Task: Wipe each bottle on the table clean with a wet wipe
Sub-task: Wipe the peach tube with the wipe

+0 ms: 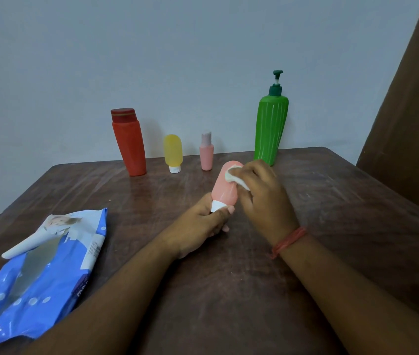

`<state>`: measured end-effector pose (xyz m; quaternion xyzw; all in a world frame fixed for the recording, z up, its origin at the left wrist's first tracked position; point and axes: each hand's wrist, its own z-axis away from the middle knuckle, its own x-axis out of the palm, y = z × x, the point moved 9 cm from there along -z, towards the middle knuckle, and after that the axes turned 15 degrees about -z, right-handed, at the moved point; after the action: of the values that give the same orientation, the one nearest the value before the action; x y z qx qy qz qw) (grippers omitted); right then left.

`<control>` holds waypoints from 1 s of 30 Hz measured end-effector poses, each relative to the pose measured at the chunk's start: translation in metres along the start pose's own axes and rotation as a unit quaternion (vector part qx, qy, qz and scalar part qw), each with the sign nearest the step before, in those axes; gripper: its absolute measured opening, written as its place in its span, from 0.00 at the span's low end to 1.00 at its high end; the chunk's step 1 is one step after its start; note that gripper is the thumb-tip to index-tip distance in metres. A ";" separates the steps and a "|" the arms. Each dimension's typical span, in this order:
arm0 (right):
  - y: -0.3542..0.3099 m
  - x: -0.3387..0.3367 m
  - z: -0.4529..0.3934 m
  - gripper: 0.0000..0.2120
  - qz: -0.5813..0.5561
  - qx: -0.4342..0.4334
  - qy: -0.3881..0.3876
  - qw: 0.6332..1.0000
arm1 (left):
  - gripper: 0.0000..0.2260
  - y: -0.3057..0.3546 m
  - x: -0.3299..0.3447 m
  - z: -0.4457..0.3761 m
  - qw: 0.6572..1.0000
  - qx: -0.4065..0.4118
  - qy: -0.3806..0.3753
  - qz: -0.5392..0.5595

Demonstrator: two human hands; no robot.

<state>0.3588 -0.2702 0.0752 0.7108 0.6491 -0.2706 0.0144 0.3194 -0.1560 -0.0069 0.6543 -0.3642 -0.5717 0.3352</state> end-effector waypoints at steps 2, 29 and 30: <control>0.003 -0.003 -0.002 0.13 0.024 -0.002 0.005 1.000 | 0.07 0.000 0.000 0.000 1.000 0.001 -0.003 -0.003; -0.029 0.023 -0.004 0.16 0.072 -0.122 -0.129 0.981 | 0.11 0.008 -0.005 0.001 1.000 0.011 0.025 0.010; -0.031 0.027 0.000 0.16 0.070 -0.139 -0.148 0.977 | 0.11 0.010 -0.005 0.001 0.999 0.013 0.027 0.014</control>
<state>0.3301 -0.2405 0.0749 0.6976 0.6195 -0.2784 0.2282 0.3167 -0.1565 0.0039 0.6691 -0.3715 -0.5440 0.3441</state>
